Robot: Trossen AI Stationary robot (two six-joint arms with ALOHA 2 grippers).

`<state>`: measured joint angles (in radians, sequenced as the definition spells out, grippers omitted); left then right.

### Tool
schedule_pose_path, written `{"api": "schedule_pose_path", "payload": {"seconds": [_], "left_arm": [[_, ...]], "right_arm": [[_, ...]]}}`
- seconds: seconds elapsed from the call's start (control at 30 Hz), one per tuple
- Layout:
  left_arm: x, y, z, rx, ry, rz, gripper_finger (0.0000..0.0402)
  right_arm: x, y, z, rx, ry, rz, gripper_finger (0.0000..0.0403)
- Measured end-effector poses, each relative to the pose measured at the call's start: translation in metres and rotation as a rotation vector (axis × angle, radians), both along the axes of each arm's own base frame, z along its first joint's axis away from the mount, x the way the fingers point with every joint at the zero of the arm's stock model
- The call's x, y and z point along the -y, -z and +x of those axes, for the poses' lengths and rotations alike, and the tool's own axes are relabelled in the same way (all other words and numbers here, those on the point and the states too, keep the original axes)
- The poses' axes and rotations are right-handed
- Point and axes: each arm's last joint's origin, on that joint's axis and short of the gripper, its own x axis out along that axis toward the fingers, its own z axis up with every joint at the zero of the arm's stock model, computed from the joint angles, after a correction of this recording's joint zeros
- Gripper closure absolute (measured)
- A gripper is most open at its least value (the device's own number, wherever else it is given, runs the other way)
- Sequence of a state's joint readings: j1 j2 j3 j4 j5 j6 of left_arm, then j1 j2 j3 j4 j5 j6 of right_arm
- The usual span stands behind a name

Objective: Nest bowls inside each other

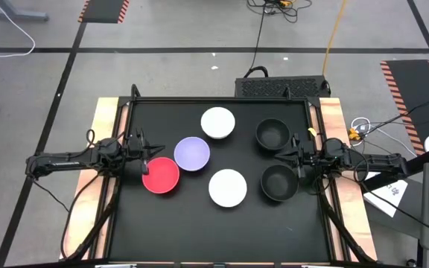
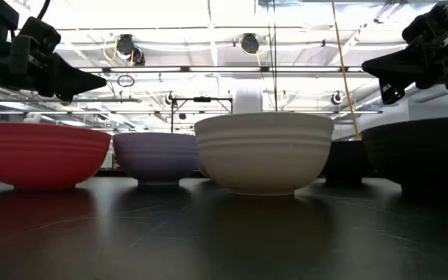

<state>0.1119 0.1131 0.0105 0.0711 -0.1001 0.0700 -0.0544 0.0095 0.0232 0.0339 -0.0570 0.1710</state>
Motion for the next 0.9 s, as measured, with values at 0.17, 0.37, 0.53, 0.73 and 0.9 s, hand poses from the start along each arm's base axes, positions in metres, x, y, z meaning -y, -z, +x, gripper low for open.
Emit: {"api": "schedule_pose_path", "payload": {"seconds": [0.17,0.37,0.53,0.73,0.9], "left_arm": [[0.0000,-0.0001,0.0000,0.000,0.000,0.000,0.0380],[0.0000,-0.0002,0.0000,0.001,0.000,0.000,0.0380],[0.0000,-0.0001,0.0000,0.001,0.000,-0.003,0.0380],[0.0001,-0.0002,0.0000,0.022,0.000,-0.094,0.0380],[0.0001,-0.0011,0.0000,0.040,0.000,-0.140,0.0380]], "right_arm": [[0.0000,0.0000,0.0000,0.000,0.000,0.000,0.0403],[0.0000,0.0000,0.0000,0.000,0.000,0.000,0.0403],[0.0000,0.0000,0.0000,0.000,0.000,0.000,0.0403],[0.0000,0.0000,0.0000,0.000,0.000,0.000,0.0403],[0.0000,0.0000,0.0000,0.000,0.000,0.000,0.0403]]}}
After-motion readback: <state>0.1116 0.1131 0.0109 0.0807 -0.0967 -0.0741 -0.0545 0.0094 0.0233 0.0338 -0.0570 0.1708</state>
